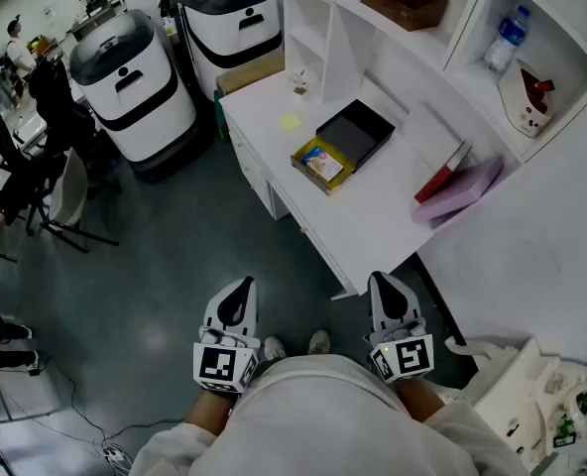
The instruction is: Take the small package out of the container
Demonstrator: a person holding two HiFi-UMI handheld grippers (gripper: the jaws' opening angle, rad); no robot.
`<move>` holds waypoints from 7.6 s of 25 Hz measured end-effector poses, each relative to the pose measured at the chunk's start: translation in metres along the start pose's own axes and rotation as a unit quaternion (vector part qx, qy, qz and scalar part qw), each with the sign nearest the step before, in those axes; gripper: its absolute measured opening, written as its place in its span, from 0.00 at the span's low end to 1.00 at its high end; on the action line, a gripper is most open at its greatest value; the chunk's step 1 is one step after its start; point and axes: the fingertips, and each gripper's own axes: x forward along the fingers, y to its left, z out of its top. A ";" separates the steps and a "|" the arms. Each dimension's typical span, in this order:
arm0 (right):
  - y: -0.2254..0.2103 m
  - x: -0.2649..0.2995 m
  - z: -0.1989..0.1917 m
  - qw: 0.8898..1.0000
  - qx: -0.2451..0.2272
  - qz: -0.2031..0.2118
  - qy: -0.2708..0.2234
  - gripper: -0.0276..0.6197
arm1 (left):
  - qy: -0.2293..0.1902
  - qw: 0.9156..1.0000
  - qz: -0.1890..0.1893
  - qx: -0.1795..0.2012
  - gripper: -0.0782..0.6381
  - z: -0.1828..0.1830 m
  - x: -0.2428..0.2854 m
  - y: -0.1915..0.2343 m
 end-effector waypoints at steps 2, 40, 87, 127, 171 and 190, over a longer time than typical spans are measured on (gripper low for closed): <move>0.001 0.001 0.001 1.000 -0.001 0.002 -0.001 0.08 | 0.003 1.000 0.002 -0.001 0.12 -0.002 -0.001 0.000; -0.025 -0.005 -0.025 0.998 0.018 0.057 0.004 0.08 | -0.006 0.998 0.061 0.026 0.68 0.000 -0.001 -0.010; -0.076 0.276 -0.018 0.992 0.030 -0.113 0.038 0.08 | 0.062 0.983 -0.159 0.066 0.68 0.013 0.313 0.187; -0.233 0.172 -0.097 0.940 0.113 -0.304 0.107 0.08 | 0.269 0.609 -0.505 0.549 0.68 -0.270 0.523 0.018; -0.262 0.167 -0.126 0.932 0.137 -0.308 0.135 0.08 | 0.352 0.595 -0.532 0.489 0.67 -0.305 0.535 0.005; -0.230 0.197 -0.083 0.956 0.092 -0.262 0.092 0.08 | 0.295 0.794 -0.408 0.340 0.67 -0.175 0.521 0.015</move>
